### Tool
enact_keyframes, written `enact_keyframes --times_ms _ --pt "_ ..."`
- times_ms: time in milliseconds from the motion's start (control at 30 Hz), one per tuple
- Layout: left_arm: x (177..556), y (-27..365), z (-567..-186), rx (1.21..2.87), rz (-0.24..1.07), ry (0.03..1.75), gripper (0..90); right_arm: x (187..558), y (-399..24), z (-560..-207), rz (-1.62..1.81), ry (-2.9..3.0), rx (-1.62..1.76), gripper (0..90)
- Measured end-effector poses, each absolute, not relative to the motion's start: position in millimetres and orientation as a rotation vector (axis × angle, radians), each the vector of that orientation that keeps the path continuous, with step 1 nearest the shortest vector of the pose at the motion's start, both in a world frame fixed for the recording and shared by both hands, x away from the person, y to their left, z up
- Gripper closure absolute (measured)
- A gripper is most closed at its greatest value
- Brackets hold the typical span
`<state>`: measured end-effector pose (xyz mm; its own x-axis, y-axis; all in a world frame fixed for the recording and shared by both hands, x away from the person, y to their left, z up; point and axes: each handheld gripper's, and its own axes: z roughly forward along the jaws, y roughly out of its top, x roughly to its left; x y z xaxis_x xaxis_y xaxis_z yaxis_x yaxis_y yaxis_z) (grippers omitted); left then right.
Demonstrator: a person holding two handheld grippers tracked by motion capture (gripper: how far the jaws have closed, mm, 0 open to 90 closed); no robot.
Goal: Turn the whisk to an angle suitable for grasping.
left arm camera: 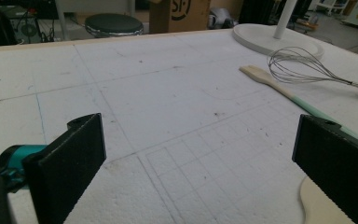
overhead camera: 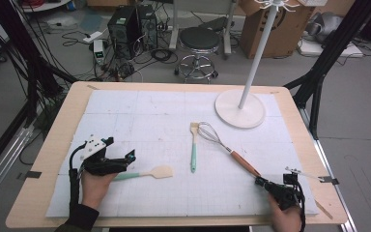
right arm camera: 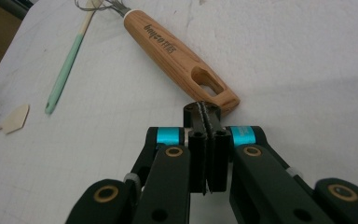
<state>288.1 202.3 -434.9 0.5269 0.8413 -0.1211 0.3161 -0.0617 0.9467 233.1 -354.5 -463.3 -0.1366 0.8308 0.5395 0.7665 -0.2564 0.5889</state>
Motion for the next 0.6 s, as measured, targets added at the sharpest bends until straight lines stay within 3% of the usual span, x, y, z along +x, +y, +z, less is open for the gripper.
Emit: enact_keyframes --times_ms 600 --pt "288.8 202.0 -436.1 1.641 0.577 1.008 3.3 289.1 -373.1 -461.8 1.325 1.81 2.091 89.5"
